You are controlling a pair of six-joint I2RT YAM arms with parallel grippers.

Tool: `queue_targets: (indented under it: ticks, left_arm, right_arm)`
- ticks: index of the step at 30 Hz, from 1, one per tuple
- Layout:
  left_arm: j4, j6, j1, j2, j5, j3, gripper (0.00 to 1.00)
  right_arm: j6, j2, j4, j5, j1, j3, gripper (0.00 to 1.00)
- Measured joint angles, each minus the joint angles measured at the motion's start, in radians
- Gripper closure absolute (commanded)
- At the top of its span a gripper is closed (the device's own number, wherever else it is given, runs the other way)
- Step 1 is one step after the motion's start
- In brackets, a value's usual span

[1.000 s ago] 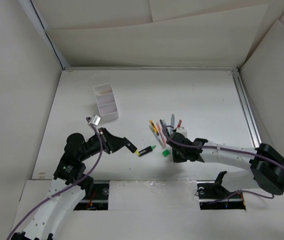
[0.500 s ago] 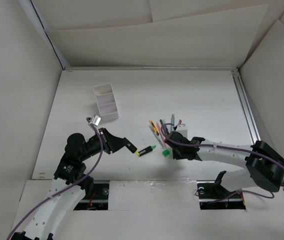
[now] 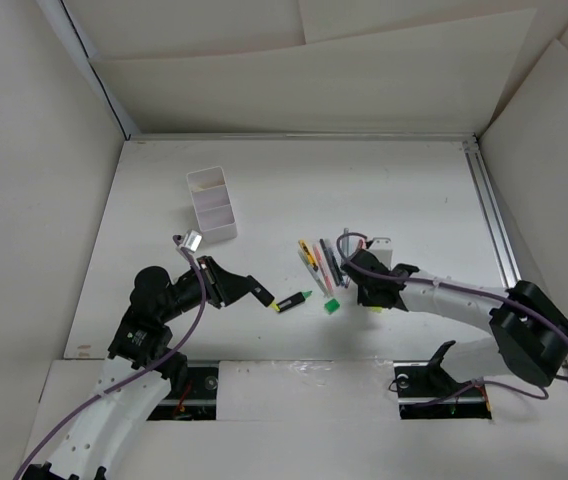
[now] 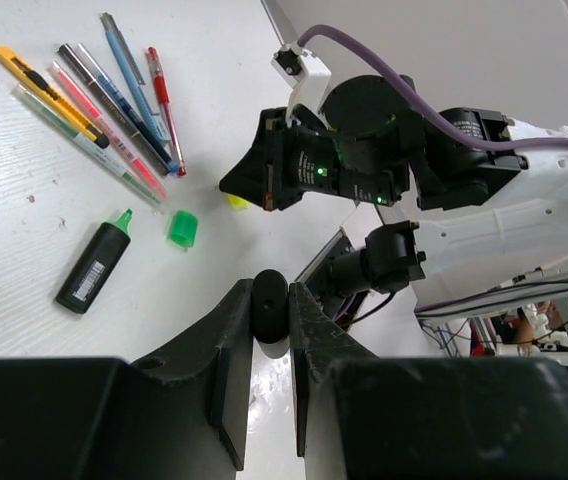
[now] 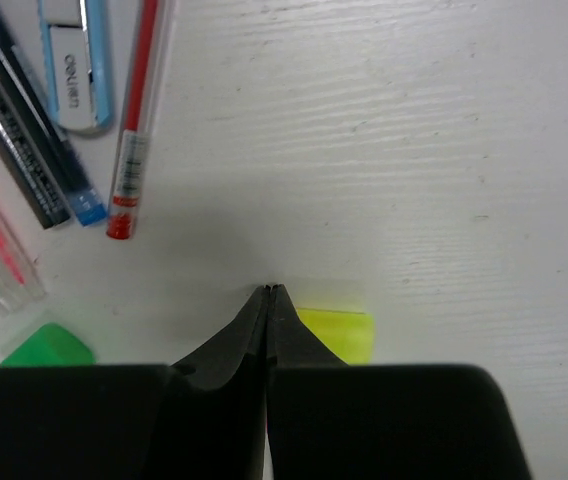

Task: Sort the stationery into containers
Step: Move the pen cap to the center of the board.

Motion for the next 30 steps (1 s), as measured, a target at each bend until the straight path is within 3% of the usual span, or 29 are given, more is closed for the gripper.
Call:
queue_targets:
  ticks: [2, 6, 11, 12, 13, 14, 15, 22, 30]
  left_arm:
    - [0.000, -0.001, 0.000, 0.000, 0.000, 0.000, 1.00]
    - [0.003, -0.001, 0.000, 0.000, 0.000, 0.000, 1.00]
    - [0.008, -0.001, 0.000, 0.000, 0.001, 0.000, 1.00]
    - [0.010, -0.001, 0.000, 0.000, 0.002, 0.000, 1.00]
    - [0.013, -0.001, 0.000, 0.000, 0.002, 0.000, 1.00]
    - [0.014, -0.001, 0.000, 0.000, 0.003, 0.000, 1.00]
    - [0.014, -0.001, 0.000, 0.000, 0.006, 0.000, 1.00]
    - [0.025, -0.008, 0.000, -0.020, 0.027, -0.006, 1.00]
    - [0.033, -0.013, 0.000, -0.029, 0.040, -0.032, 1.00]
  right_arm:
    - [-0.005, -0.002, 0.000, 0.002, -0.025, 0.000, 0.97]
    - [-0.023, -0.087, -0.010, 0.011, -0.053, 0.000, 0.70]
    - [-0.040, -0.264, -0.073, 0.039, -0.120, 0.022, 0.59]
    - [-0.046, -0.290, -0.080, 0.034, -0.145, 0.022, 0.63]
    - [-0.048, -0.307, -0.084, 0.033, -0.169, 0.022, 0.86]
    - [-0.054, -0.313, -0.088, 0.030, -0.190, 0.022, 0.96]
    - [-0.055, -0.310, -0.093, 0.024, -0.214, 0.022, 1.00]
    - [-0.093, -0.163, -0.102, -0.006, -0.297, 0.024, 1.00]
    - [-0.126, -0.076, -0.100, -0.074, -0.265, 0.026, 1.00]
